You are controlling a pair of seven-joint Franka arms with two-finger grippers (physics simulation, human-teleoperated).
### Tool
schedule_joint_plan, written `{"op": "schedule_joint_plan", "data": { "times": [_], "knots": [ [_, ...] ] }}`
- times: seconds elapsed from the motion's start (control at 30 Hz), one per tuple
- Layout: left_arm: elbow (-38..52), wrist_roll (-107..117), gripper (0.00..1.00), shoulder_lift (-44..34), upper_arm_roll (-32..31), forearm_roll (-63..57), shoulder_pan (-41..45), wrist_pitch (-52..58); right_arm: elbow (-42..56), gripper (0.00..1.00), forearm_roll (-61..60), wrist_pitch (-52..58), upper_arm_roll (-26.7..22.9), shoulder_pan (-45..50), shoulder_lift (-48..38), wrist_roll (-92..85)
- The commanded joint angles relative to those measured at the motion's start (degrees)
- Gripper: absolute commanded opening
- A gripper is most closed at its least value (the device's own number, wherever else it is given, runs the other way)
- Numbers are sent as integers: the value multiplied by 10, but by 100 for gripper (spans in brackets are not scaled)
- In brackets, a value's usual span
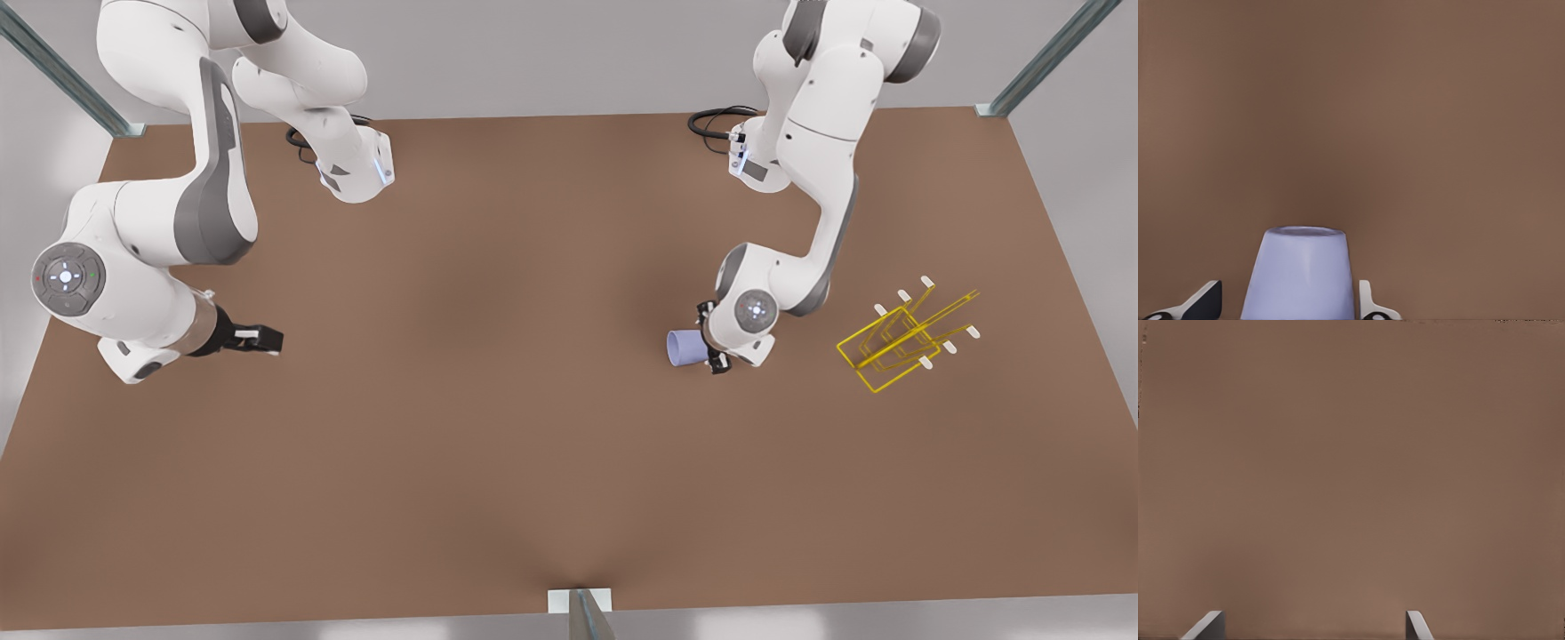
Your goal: Place the cup on the cup holder
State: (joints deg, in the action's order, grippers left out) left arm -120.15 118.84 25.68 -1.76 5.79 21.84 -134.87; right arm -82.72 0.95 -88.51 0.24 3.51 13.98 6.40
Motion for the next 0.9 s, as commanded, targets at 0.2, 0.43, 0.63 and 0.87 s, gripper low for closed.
{"op": "schedule_joint_plan", "data": {
  "times": [0.2,0.43,0.63,0.87],
  "knots": [
    [1,144,100,22,-1,4,5,-18,0,100,-3,13,0,0,0,-98],
    [9,144,93,38,-2,4,11,-28,0,100,-3,17,0,0,2,-98],
    [14,128,70,-15,0,0,13,16,0,100,-3,18,0,0,3,-97],
    [236,96,71,5,69,-114,38,295,0,100,-3,19,0,0,3,-98]
  ]
}}
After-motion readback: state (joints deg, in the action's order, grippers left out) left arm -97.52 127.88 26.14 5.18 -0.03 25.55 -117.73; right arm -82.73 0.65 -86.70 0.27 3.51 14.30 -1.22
